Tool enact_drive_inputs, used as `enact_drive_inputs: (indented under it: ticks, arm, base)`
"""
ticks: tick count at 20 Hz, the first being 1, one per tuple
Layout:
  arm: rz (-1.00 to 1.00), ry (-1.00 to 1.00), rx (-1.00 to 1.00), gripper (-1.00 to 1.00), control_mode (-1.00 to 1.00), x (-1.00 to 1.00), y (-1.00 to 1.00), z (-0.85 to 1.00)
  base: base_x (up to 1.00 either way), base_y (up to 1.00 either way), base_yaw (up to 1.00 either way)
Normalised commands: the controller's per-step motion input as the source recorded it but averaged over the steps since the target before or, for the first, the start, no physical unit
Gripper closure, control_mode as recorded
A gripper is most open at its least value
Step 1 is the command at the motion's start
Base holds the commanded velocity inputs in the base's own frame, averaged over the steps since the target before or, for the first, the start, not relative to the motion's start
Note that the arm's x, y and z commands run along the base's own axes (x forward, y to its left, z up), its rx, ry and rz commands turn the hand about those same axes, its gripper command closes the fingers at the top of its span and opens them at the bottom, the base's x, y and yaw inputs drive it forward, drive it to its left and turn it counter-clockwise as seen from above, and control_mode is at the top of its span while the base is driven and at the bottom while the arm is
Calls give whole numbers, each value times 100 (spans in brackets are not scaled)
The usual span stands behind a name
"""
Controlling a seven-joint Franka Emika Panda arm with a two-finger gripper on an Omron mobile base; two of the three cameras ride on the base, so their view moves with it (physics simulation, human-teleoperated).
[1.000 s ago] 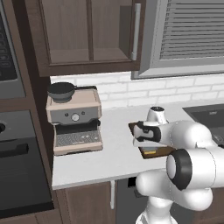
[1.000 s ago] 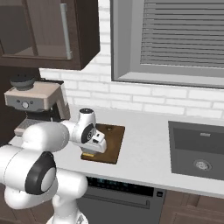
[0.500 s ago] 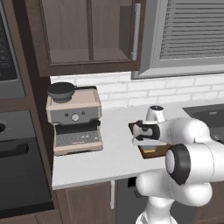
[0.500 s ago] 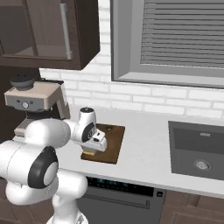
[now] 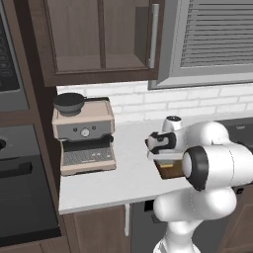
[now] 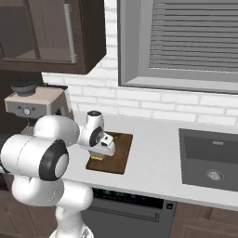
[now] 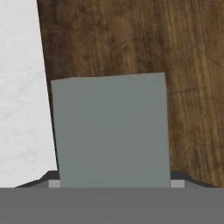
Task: Pick up the sponge from the counter and clean the cutting board by briefly scrubbing or pressing down on the cutting board. Once finished, release the sponge.
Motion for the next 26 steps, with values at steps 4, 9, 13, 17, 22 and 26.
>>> enact_drive_inputs:
  ticks: [4, 9, 13, 17, 22, 26]
  arm:
    - [0, 0, 0, 100, -100, 44, 0, 0]
    - [0, 0, 0, 100, -100, 45, 0, 0]
    - [0, -1, 0, 100, -100, 58, 0, 0]
    - [0, 0, 0, 100, -100, 60, 0, 0]
    - [0, 0, 0, 100, -100, 53, 0, 0]
    - [0, 0, 0, 100, -100, 43, 0, 0]
  base:
    - [0, 0, 0]
    - [0, 0, 0]
    - [0, 0, 0]
    - [0, 0, 0]
    - [0, 0, 0]
    - [0, 0, 0]
